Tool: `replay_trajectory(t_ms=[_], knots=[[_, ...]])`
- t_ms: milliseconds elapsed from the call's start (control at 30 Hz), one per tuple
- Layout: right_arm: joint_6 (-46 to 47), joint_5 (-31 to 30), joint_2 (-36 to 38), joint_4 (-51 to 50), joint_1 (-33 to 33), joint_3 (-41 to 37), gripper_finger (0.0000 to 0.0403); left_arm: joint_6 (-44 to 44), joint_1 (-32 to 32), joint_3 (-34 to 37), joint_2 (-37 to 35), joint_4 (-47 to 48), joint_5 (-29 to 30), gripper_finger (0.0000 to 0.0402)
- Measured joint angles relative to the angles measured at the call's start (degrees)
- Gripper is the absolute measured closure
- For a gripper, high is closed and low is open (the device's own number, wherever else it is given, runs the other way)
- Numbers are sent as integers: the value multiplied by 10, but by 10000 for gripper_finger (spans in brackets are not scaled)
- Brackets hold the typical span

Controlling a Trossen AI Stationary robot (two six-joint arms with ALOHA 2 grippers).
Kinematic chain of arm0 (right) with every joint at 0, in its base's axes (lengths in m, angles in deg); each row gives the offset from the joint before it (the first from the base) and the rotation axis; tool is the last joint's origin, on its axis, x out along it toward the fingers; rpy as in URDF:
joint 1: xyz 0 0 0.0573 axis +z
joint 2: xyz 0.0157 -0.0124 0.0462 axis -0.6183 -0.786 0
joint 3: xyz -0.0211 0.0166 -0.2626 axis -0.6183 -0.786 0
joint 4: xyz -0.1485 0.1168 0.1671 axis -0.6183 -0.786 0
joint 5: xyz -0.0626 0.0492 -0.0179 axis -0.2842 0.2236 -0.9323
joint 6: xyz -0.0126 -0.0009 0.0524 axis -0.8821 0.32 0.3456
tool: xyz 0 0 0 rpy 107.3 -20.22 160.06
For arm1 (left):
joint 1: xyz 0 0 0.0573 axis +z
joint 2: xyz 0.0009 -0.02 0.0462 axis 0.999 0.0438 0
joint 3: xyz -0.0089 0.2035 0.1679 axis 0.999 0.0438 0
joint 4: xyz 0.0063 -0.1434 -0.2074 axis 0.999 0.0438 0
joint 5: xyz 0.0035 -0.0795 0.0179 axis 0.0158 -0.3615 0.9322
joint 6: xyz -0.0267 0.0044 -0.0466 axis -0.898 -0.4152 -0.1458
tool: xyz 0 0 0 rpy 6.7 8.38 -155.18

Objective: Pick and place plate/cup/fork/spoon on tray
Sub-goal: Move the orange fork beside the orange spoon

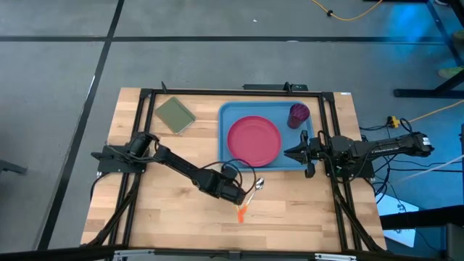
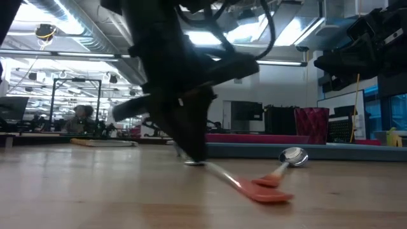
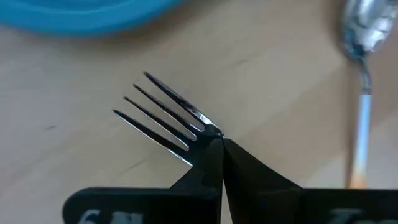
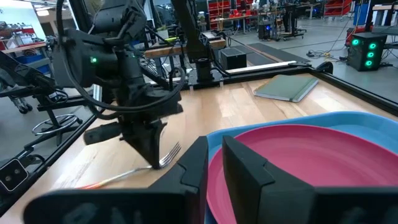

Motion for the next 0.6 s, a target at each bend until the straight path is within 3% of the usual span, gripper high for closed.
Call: replay_trajectory(t_ms=[167, 400, 600], knots=[[0, 0, 0, 0, 0, 0, 350, 41, 14, 0, 13, -66, 7, 401], [0, 0, 0, 0, 0, 0, 350, 78, 33, -3, 56, -183, -27, 401], [0, 0, 0, 0, 0, 0, 350, 89, 34, -3, 59, -207, -19, 401]])
